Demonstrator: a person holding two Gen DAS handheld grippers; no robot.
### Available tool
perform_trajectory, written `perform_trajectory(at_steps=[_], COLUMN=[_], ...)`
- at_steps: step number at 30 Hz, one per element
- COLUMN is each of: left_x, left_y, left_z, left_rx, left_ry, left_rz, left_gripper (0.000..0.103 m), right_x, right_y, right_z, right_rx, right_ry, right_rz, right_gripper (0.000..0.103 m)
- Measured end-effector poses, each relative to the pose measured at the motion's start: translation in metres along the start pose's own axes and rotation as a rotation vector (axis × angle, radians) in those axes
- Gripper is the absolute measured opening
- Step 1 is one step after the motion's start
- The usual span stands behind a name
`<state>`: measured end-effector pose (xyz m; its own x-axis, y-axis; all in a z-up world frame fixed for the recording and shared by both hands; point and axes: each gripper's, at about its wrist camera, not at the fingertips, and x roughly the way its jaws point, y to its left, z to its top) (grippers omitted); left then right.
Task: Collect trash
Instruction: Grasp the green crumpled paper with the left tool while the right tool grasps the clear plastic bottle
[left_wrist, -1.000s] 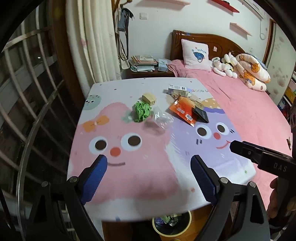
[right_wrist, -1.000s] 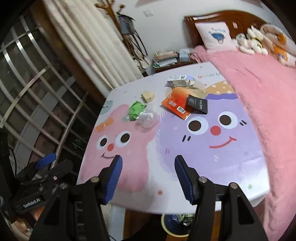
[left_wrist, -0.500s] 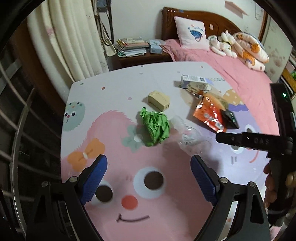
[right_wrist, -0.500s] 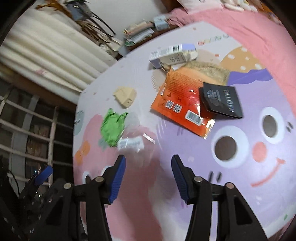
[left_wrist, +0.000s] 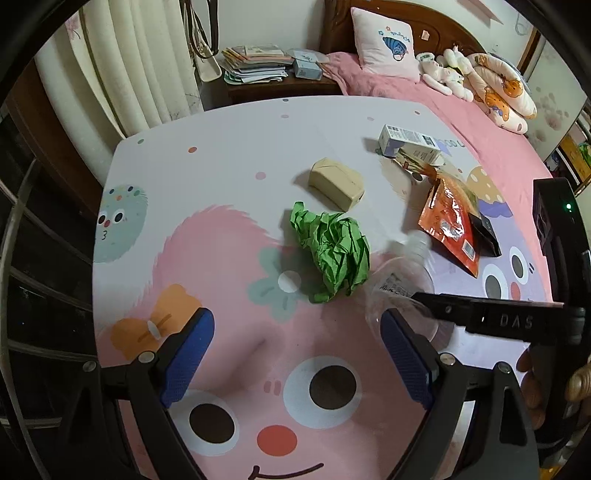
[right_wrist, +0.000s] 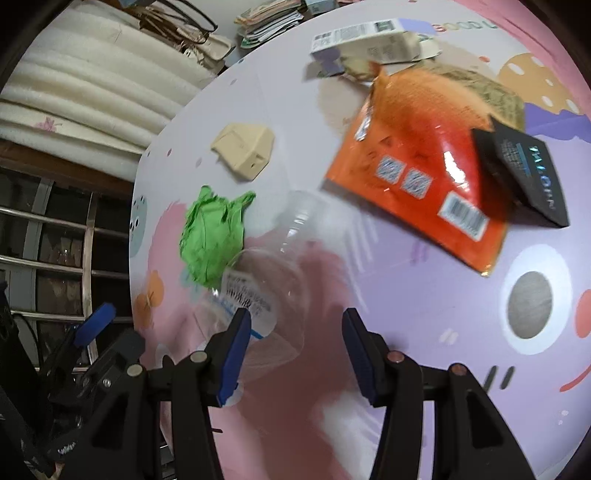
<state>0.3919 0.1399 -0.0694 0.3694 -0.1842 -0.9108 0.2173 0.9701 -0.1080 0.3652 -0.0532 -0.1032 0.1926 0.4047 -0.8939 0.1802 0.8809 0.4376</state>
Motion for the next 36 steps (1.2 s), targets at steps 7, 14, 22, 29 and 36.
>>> perform_trajectory(at_steps=[7,14,22,29,36], left_x=[0.013,0.023,0.044,0.079,0.093], left_y=[-0.004,0.001,-0.003,-0.01,-0.018], left_z=[0.008,0.023,0.043,0.055,0.051], left_rx=[0.027,0.008,-0.029,-0.059,-0.039], left_ry=[0.019,0.027,0.07,0.143,0.153], left_rz=[-0.001,-0.012,-0.053,-0.052,-0.033], left_gripper=[0.09,0.09,0.09,0.079,0.027], right_x=[0.014,0.005,-0.023,-0.036,-0.043], right_y=[0.003,-0.002,-0.006,-0.02,-0.031], right_z=[0.009,0.011,0.006,-0.007,-0.022], right_rx=[0.03,0.024,-0.045,-0.036,-0.019], right_ry=[0.003,-0.041,-0.113,-0.147,-0.162], right_rz=[0.07,0.075,0.021,-0.021,-0.017], right_gripper=[0.027,0.025,0.025,0.025,0.025])
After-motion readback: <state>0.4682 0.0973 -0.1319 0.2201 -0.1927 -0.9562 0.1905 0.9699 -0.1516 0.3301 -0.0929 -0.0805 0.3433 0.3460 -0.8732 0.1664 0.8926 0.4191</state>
